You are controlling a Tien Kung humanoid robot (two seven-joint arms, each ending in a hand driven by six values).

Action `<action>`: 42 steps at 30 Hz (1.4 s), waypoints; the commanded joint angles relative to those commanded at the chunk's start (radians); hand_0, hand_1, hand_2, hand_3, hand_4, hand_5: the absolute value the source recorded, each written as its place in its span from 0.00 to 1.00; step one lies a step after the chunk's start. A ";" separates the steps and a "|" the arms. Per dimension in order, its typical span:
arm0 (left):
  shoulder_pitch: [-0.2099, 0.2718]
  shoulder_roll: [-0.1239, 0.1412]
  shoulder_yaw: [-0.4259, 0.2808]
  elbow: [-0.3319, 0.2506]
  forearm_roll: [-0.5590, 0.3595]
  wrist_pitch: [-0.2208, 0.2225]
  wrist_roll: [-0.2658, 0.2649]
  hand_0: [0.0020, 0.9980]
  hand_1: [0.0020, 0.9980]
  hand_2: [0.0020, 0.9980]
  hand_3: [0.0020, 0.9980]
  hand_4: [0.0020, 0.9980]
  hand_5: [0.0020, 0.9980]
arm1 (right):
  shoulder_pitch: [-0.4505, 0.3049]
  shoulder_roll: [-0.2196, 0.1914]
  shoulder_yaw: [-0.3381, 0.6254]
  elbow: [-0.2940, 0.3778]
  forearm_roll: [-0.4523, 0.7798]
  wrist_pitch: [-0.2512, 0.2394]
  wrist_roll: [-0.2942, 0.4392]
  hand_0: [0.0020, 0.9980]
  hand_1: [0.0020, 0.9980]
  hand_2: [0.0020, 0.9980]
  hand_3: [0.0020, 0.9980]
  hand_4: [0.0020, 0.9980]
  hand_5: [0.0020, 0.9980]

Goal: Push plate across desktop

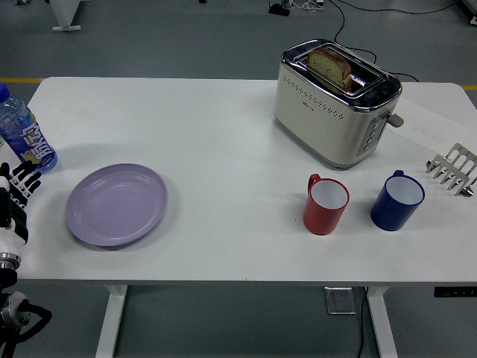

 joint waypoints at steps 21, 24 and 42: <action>-0.044 -0.059 0.024 0.068 0.000 -0.011 -0.016 0.80 0.81 0.78 0.68 0.54 1.00 | 0.016 -0.002 0.014 0.002 -0.031 -0.001 -0.014 0.59 0.53 0.62 0.61 0.36 0.52; -0.047 -0.065 0.027 0.076 -0.001 -0.010 -0.018 0.80 0.81 0.78 0.68 0.53 1.00 | 0.018 -0.002 0.017 0.002 -0.037 -0.001 -0.016 0.59 0.53 0.62 0.61 0.36 0.52; -0.074 -0.110 0.046 0.094 -0.002 -0.005 -0.025 0.79 0.80 0.78 0.68 0.53 1.00 | 0.023 -0.001 0.031 0.005 -0.066 -0.002 -0.027 0.59 0.53 0.62 0.61 0.36 0.52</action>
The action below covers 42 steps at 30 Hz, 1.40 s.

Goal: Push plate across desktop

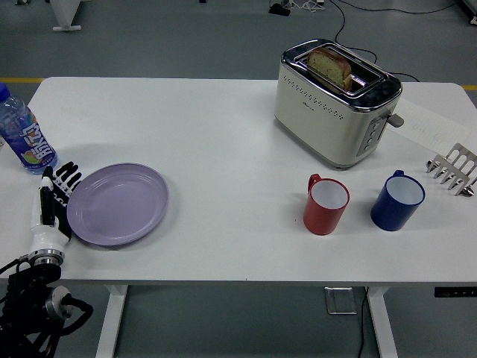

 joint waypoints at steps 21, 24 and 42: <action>0.006 -0.018 0.087 -0.008 -0.003 0.003 0.001 0.79 0.80 0.77 0.67 0.53 1.00 | -0.010 0.000 0.027 0.005 -0.049 -0.003 -0.018 0.59 0.53 0.62 0.61 0.36 0.52; 0.003 -0.018 0.098 -0.012 -0.008 0.005 -0.002 0.79 0.80 0.77 0.67 0.53 1.00 | -0.011 -0.001 0.029 0.005 -0.052 -0.004 -0.019 0.59 0.53 0.62 0.61 0.36 0.52; -0.030 -0.018 0.169 -0.008 -0.024 0.010 -0.012 0.79 0.80 0.77 0.67 0.53 1.00 | -0.002 -0.002 0.028 0.005 -0.066 0.000 -0.020 0.59 0.53 0.62 0.61 0.36 0.52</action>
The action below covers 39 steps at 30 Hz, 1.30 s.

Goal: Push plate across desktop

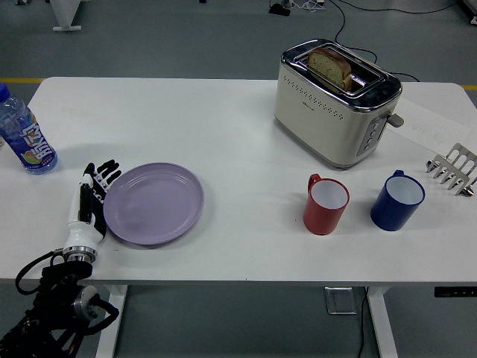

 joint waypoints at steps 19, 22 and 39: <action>-0.019 0.000 0.067 0.004 -0.027 0.003 -0.007 0.79 0.80 0.77 0.67 0.53 1.00 | 0.008 0.000 0.003 0.000 -0.010 0.001 -0.001 0.59 0.53 0.62 0.61 0.36 0.53; -0.023 0.000 0.081 0.001 -0.029 0.002 -0.007 0.79 0.80 0.77 0.67 0.53 1.00 | 0.009 0.000 0.003 0.000 -0.010 0.002 -0.001 0.59 0.53 0.62 0.61 0.36 0.53; -0.041 0.000 0.165 -0.003 -0.047 -0.010 0.001 0.79 0.80 0.77 0.67 0.53 1.00 | 0.013 -0.001 0.004 0.000 -0.015 0.002 -0.001 0.59 0.53 0.62 0.61 0.36 0.53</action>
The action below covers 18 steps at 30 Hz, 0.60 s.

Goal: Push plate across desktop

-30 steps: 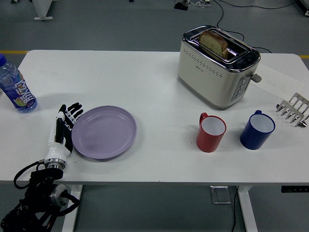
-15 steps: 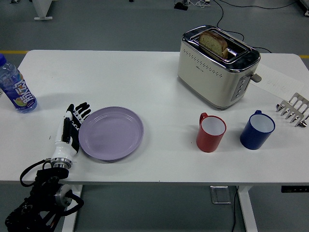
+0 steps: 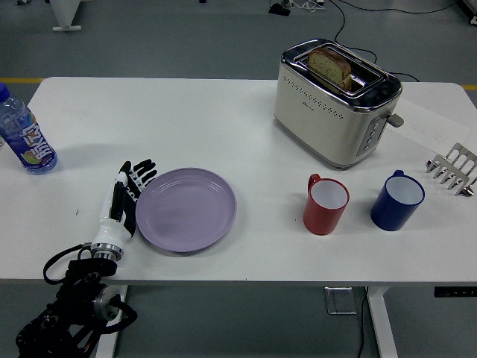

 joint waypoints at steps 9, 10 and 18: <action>-0.005 0.000 0.049 -0.002 -0.022 0.001 -0.003 0.79 0.80 0.77 0.67 0.53 1.00 | 0.000 0.000 0.002 0.001 -0.004 -0.002 -0.003 0.59 0.53 0.62 0.61 0.36 0.53; -0.005 0.000 0.057 -0.005 -0.025 0.001 -0.004 0.79 0.80 0.77 0.67 0.53 1.00 | -0.001 0.000 0.003 0.001 -0.006 -0.002 -0.003 0.59 0.53 0.62 0.61 0.36 0.53; -0.001 0.000 0.097 -0.012 -0.039 -0.003 -0.003 0.79 0.80 0.77 0.67 0.53 1.00 | -0.007 -0.001 0.006 0.002 -0.012 -0.001 -0.004 0.59 0.53 0.62 0.61 0.36 0.53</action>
